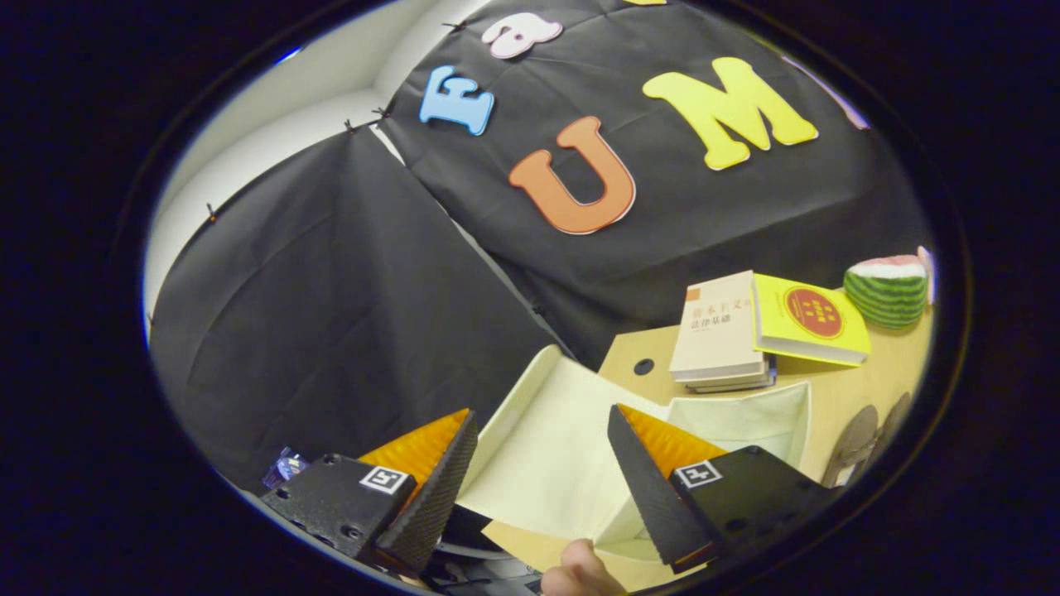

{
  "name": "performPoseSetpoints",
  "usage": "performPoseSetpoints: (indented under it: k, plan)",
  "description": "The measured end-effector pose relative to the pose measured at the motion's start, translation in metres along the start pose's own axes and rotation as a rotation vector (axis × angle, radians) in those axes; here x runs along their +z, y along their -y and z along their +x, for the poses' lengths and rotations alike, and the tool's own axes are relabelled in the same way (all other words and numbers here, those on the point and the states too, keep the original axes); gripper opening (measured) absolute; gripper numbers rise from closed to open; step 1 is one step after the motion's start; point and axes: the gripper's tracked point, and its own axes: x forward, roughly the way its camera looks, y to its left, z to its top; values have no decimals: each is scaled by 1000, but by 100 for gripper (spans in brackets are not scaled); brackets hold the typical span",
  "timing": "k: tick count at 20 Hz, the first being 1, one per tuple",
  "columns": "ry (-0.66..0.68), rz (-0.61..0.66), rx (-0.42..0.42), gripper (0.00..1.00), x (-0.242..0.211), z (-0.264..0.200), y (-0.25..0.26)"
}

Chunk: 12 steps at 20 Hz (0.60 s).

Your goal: Open the storage box then place both shoes into the box .Put the left shoe in first, then the right shoe, with the right side of both shoes facing outward in a uniform manner.

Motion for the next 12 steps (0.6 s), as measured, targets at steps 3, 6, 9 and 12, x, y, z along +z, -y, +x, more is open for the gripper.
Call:
performPoseSetpoints:
  k: [3, 6, 9, 12]
  plan:
    - [-14, 21, -60, 100, -2, -12, 33]
    - [-35, -14, -167, 100, -7, -33, 81]
    - [-46, -48, -262, 100, -12, -59, 125]
    - [-65, -49, -338, 100, -21, -81, 171]
